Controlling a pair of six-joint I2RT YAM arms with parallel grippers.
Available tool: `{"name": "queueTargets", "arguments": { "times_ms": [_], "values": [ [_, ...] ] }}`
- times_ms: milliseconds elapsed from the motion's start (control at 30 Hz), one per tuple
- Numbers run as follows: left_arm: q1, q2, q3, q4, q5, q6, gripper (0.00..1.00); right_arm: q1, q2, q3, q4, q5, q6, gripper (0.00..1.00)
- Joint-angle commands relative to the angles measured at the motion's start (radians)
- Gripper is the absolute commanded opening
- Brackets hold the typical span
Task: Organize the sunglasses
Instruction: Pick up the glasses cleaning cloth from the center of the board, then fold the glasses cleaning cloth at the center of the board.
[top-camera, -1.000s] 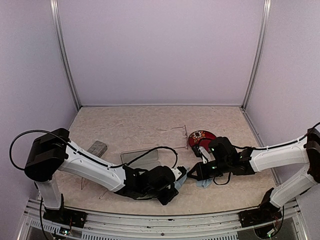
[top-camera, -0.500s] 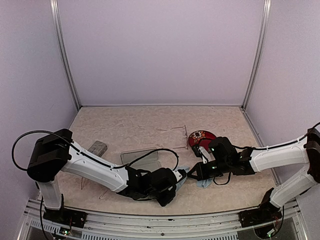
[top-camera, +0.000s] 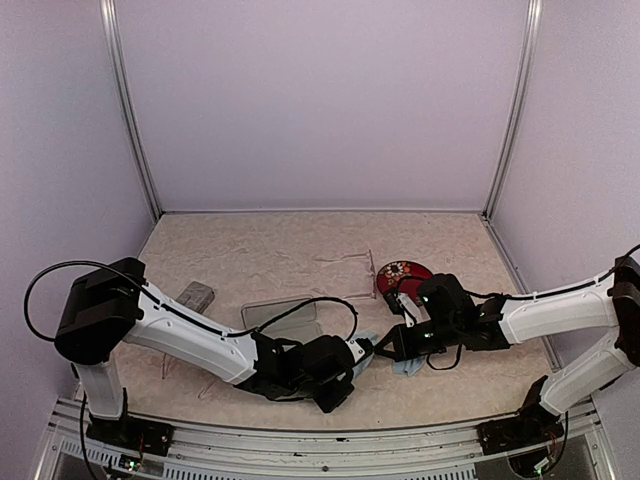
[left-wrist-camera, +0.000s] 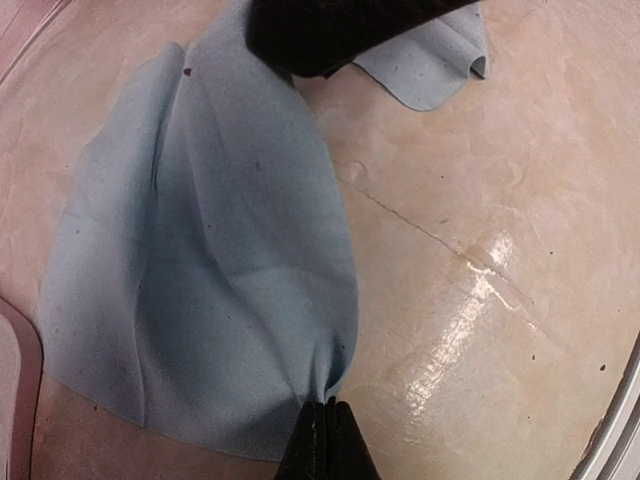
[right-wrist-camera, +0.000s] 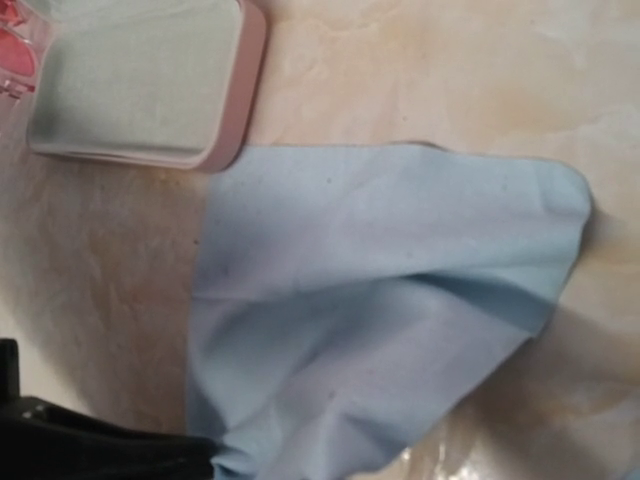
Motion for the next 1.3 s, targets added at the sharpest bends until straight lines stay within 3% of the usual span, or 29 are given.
{"name": "queueTargets", "arguments": {
  "times_ms": [0,467,900,1267],
  "values": [
    [0.009,-0.025,-0.002,-0.062,0.010,-0.017,0.00,0.004,-0.034,0.005,-0.034,0.013,-0.019,0.00],
    [-0.001,-0.273,0.004,-0.136,-0.016,0.016,0.00,0.083,-0.191,0.056,-0.137,0.047,-0.087,0.00],
    [-0.159,-0.340,0.022,-0.252,-0.163,-0.120,0.00,0.285,-0.407,-0.003,-0.244,0.239,0.105,0.00],
    [-0.177,-0.333,0.020,-0.267,-0.210,-0.150,0.00,0.346,-0.365,-0.007,-0.238,0.315,0.190,0.00]
  ]
}}
